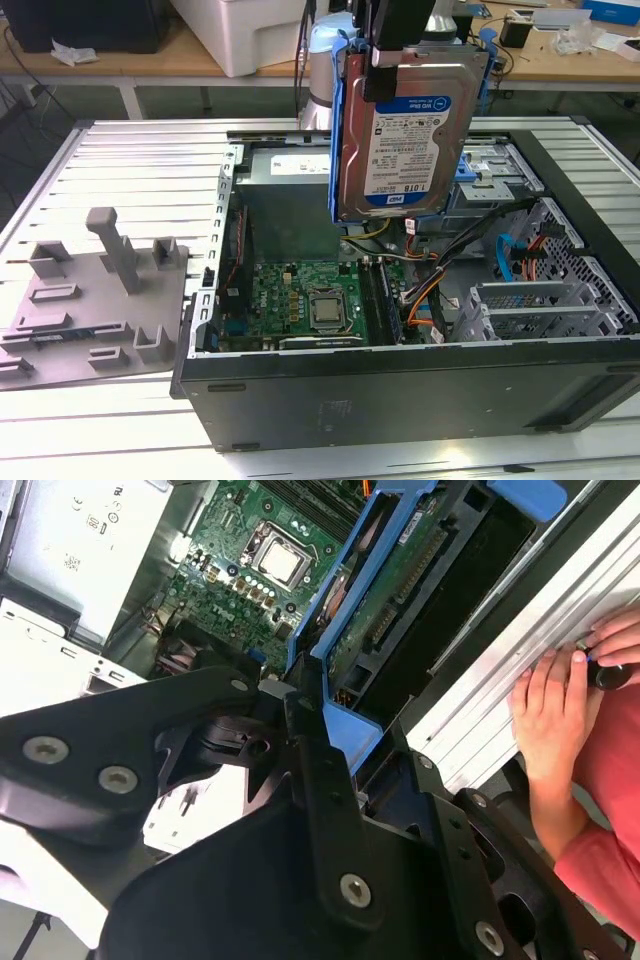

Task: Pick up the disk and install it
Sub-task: 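Insert the disk into the insertion slot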

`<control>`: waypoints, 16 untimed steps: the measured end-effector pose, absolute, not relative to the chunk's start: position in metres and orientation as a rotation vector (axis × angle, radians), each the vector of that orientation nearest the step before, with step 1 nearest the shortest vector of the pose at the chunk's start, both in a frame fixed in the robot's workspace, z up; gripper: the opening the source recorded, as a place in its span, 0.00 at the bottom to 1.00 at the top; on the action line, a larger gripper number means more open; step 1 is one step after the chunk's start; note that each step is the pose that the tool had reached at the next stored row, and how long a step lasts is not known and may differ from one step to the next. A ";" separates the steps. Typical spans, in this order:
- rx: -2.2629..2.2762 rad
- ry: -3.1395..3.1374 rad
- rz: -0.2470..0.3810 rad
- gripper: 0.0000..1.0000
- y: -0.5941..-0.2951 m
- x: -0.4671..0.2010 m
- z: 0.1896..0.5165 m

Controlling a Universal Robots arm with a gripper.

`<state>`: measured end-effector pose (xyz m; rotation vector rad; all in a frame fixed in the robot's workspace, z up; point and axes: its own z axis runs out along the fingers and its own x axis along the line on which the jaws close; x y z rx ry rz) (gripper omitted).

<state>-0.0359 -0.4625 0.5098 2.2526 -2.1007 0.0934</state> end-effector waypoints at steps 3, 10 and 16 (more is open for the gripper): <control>2.253 -2.101 0.093 0.36 -0.462 -0.036 0.510; 2.252 -2.109 0.086 0.36 -0.466 -0.036 0.509; 2.233 -2.144 0.070 0.36 -0.468 -0.034 0.507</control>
